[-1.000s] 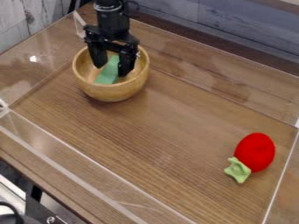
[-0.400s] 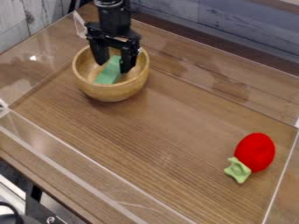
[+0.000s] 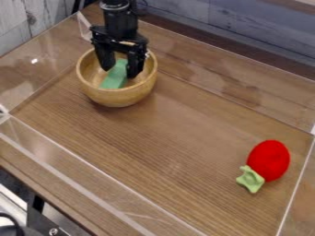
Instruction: Remove the green block from the brown bowl and put it on the table
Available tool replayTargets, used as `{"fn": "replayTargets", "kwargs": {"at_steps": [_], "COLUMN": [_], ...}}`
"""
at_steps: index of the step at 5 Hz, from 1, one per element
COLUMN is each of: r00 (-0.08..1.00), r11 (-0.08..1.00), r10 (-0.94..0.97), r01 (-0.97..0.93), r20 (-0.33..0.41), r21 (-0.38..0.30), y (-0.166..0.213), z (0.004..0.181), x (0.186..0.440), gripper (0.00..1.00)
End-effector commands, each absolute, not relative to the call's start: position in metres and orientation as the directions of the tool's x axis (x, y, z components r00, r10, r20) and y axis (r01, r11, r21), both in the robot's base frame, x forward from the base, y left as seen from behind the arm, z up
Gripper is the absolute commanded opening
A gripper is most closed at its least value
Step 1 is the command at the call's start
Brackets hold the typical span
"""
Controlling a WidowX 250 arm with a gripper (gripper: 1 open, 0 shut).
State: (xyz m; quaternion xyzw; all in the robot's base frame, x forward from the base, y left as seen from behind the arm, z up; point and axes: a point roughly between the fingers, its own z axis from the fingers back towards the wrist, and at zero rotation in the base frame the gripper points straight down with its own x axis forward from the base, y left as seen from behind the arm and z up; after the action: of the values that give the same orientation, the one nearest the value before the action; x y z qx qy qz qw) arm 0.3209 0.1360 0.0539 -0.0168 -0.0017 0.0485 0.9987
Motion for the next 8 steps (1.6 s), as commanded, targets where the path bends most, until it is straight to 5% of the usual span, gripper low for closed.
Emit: {"fn": "replayTargets", "kwargs": {"at_steps": [1,4,6,7,8], "r00": [0.993,0.992,0.993,0.993,0.993], "r11": [0.994,0.994,0.994,0.993,0.993], "r10": [0.105,0.106,0.11,0.113,0.118], "r01": [-0.103,-0.104,-0.109,-0.113,-0.117], "r20": [0.062,0.066,0.039,0.031,0.028], "r21": [-0.026,-0.039,-0.025,-0.021,-0.022], "y": [0.141,0.142,0.144,0.144,0.143], "z": [0.078,0.08,0.058,0.051,0.05], "x": [0.328,0.33,0.334,0.335,0.335], "gripper": [1.0,1.0,1.0,0.0,0.0]}}
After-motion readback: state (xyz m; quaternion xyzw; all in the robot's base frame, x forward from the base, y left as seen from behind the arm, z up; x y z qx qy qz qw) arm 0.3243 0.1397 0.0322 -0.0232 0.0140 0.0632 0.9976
